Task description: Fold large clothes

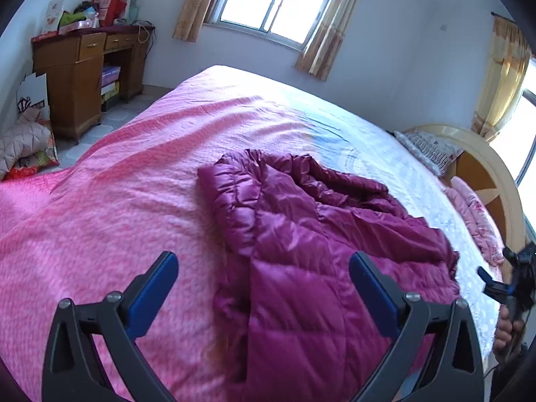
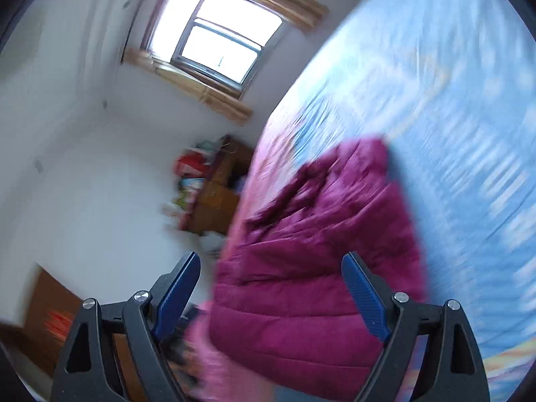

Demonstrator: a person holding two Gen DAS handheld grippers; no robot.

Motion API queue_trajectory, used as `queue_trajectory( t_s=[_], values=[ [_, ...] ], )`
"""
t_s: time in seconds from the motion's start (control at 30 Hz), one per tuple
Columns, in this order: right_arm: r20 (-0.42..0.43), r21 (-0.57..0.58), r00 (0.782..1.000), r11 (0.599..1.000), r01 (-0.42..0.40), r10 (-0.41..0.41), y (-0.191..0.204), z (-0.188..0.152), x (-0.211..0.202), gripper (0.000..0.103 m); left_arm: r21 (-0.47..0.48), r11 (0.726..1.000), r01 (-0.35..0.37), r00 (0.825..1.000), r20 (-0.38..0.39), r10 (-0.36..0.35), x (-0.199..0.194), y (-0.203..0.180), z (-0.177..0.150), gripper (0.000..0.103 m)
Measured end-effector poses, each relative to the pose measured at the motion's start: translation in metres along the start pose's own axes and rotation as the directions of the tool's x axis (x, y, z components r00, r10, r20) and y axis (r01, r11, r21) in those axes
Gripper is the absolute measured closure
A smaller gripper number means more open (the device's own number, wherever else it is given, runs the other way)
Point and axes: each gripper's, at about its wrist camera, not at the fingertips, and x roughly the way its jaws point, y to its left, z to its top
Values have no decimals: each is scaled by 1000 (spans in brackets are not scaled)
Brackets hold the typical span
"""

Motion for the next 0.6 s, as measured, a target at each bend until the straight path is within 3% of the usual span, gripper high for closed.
queue_trajectory(
  t_s=[0.13, 0.23, 0.43, 0.6],
  values=[
    [20, -77, 986, 983, 164, -163, -13, -14, -4, 16, 40, 999, -18, 1000, -21, 19, 12, -10, 3, 0],
    [-8, -96, 973, 968, 231, -232, -26, -19, 9, 16, 65, 997, -38, 998, -40, 41, 19, -16, 1, 0],
    [22, -141, 963, 953, 268, -268, -32, -23, 24, 16, 110, 992, -68, 996, -57, 75, 24, -27, 2, 0],
    [38, -268, 944, 907, 326, -328, -17, -20, 40, 16, 70, 997, -13, 995, -101, 20, 36, -25, 12, 0]
  ],
)
